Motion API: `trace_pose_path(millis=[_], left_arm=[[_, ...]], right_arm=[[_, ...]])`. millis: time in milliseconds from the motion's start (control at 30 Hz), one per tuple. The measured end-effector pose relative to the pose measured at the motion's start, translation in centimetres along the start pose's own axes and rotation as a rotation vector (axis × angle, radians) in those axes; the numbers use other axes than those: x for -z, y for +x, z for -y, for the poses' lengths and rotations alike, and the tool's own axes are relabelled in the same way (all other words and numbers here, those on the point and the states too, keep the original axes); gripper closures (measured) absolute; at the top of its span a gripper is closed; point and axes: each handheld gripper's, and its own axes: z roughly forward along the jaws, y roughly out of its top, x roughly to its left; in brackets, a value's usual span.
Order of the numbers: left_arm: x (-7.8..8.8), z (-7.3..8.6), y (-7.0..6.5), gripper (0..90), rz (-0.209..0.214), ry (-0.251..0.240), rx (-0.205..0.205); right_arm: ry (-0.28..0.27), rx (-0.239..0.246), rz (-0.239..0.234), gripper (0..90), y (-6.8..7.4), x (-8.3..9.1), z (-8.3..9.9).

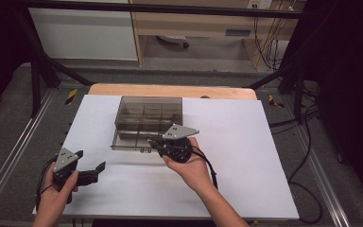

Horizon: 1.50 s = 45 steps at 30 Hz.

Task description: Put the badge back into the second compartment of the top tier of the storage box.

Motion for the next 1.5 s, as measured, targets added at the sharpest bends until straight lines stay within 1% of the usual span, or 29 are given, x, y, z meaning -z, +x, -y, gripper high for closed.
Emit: trace_pose_path(millis=[133,233,367,433,567,733,967,1200,1500], left_arm=[[0.0,-0.1,0.0,5.0,0.002,-0.008,0.003],[0.0,0.0,0.0,5.1,0.0,-0.004,0.003],[0.0,0.0,0.0,5.2,0.001,-0.003,0.001],[0.0,0.0,0.0,5.2,0.001,-0.003,0.001],[0.0,0.0,0.0,5.2,-0.002,-0.004,0.003],[0.0,0.0,0.0,5.2,-0.001,-0.004,0.0],[0.0,-0.1,0.0,5.2,-0.002,-0.004,-0.001],[0.0,-0.1,0.0,5.1,-0.001,-0.007,-0.002],[0.1,-0.1,0.0,5.2,-0.004,-0.01,-0.011]], right_arm=[[0.006,0.0,0.016,81.1,-0.4,0.2,-0.2],[0.006,0.001,0.025,81.0,-0.8,0.3,-0.5],[0.027,0.02,0.034,81.0,-1.0,0.1,-0.9],[0.039,0.036,0.038,81.0,-1.1,-0.2,-1.1],[0.055,0.051,0.041,81.0,-1.3,-0.5,-1.5],[0.056,0.051,0.049,81.0,-1.5,-1.0,-1.8],[0.075,0.064,0.057,81.0,-1.7,-1.6,-2.1],[0.092,0.071,0.061,81.0,-1.7,-2.3,-2.2],[0.124,0.074,0.063,80.9,-1.6,-3.6,-2.0]])
